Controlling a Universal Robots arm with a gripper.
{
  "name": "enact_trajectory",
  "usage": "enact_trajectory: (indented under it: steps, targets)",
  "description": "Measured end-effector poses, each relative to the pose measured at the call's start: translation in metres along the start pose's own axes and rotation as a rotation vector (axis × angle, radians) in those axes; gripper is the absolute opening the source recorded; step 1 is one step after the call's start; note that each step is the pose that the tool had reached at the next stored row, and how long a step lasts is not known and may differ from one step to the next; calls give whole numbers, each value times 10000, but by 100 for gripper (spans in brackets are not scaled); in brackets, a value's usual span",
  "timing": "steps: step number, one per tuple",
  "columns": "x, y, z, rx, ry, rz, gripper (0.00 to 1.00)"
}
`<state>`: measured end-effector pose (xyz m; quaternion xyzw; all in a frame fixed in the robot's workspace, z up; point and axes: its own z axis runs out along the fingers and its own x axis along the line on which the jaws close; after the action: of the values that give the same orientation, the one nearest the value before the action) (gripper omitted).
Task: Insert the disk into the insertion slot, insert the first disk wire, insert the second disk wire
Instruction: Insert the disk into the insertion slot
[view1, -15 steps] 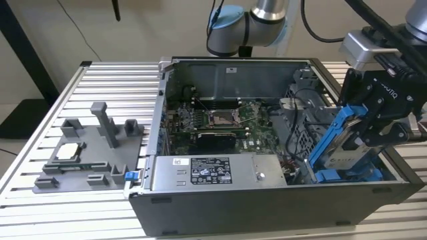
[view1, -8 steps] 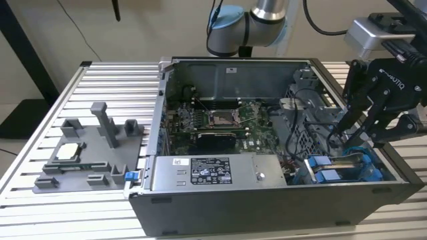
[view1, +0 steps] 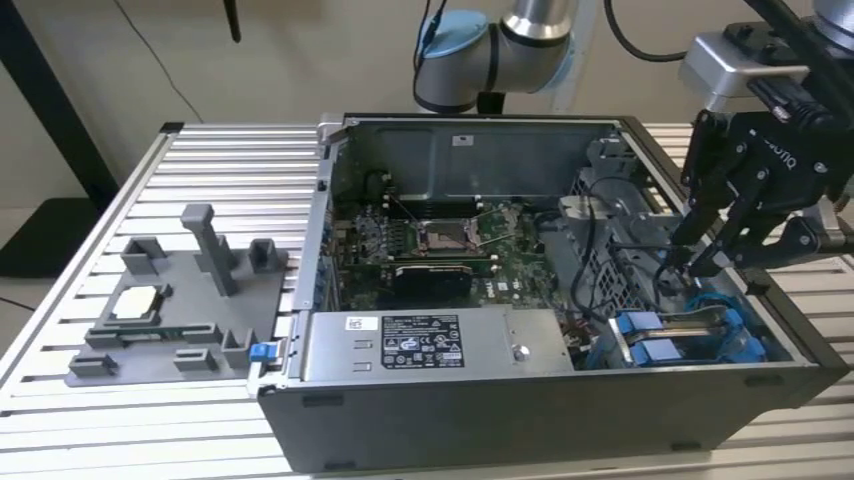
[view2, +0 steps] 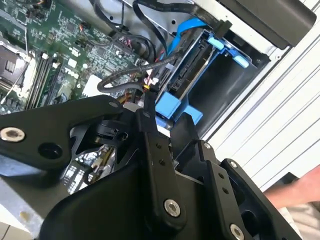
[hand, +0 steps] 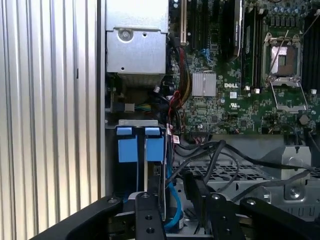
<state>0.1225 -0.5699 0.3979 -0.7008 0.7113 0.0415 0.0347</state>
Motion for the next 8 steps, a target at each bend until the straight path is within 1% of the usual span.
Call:
enact_trajectory:
  steps: [2,4,8]
  targets:
    - [-12,3,27,36,-15,-5,100]
    - [-23,14,55,45,-21,-5,100]
    - [-36,34,63,47,-52,-5,100]
